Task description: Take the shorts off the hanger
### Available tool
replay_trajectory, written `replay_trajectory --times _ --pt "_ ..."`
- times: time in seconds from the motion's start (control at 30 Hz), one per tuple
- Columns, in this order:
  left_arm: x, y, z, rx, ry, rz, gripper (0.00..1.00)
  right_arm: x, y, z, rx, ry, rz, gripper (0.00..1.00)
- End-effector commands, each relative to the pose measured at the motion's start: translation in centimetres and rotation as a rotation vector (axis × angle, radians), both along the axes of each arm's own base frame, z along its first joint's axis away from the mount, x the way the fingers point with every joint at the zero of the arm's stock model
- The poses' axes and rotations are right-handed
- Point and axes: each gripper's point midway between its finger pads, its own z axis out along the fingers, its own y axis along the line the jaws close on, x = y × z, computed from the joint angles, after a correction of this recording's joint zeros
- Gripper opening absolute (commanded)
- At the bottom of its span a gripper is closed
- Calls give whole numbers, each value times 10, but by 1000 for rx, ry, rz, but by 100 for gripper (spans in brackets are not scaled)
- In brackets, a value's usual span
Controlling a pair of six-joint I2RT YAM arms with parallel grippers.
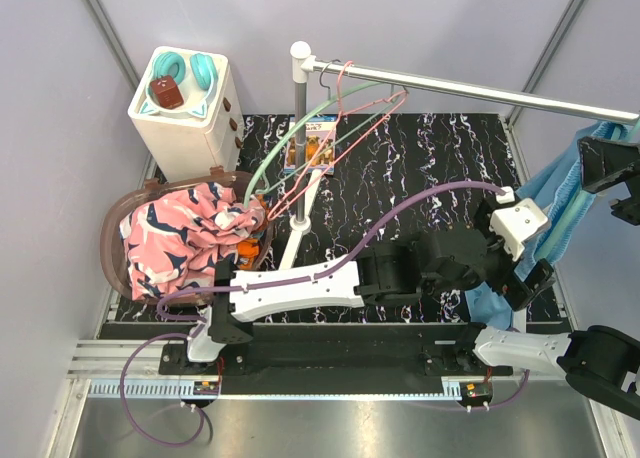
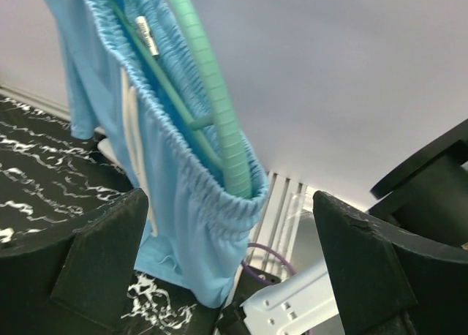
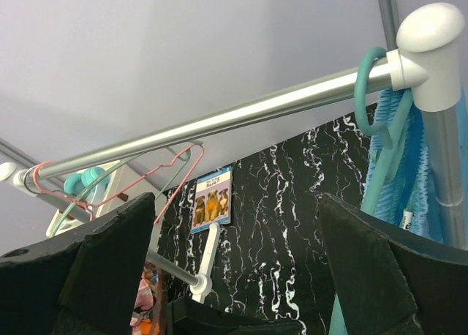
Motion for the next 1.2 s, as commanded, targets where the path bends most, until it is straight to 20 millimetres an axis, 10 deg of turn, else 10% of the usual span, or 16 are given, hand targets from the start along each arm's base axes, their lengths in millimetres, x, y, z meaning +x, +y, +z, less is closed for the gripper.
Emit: replay_trajectory --times 0.0,0.6,1.17 --pt "-10 -12 35 -144 1 -36 99 1 10 -23 -90 81 46 100" --pt "22 -38 20 -177 -97 105 93 -5 16 -30 -70 104 101 100" --pt "41 -52 10 -178 -143 105 53 -9 12 -20 -59 73 112 100"
